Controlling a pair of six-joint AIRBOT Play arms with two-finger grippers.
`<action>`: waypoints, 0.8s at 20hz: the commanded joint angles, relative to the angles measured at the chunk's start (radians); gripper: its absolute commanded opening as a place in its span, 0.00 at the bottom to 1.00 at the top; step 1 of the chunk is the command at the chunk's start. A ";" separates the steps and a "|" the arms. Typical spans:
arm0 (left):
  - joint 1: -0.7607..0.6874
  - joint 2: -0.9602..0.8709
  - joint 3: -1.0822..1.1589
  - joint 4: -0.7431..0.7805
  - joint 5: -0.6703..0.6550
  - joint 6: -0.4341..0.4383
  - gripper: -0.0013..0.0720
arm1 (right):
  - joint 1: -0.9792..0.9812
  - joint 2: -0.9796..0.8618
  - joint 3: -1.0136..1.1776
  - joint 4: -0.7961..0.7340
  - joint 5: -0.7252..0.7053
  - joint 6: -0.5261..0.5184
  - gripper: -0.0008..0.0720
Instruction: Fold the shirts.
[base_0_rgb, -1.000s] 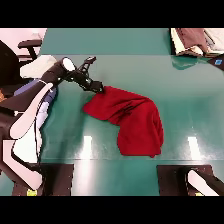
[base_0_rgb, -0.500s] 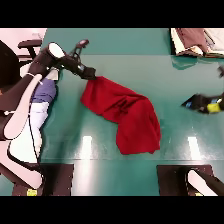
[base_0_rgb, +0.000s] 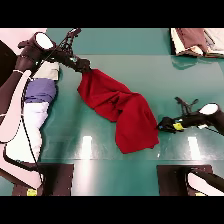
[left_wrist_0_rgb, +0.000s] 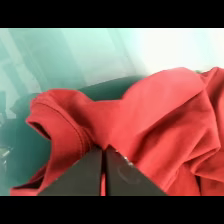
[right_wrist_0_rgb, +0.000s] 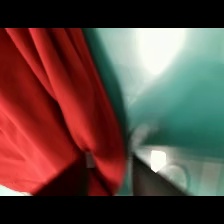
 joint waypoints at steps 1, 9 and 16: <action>0.002 0.006 0.002 0.002 -0.014 -0.001 0.05 | 0.113 -0.105 0.080 0.011 -0.085 -0.003 0.07; 0.002 0.314 0.128 0.076 -0.002 -0.002 0.05 | -0.124 0.159 0.570 0.012 0.099 -0.003 0.03; 0.002 0.753 0.251 0.072 0.067 -0.004 0.05 | -0.239 0.351 1.085 0.011 0.238 -0.003 0.03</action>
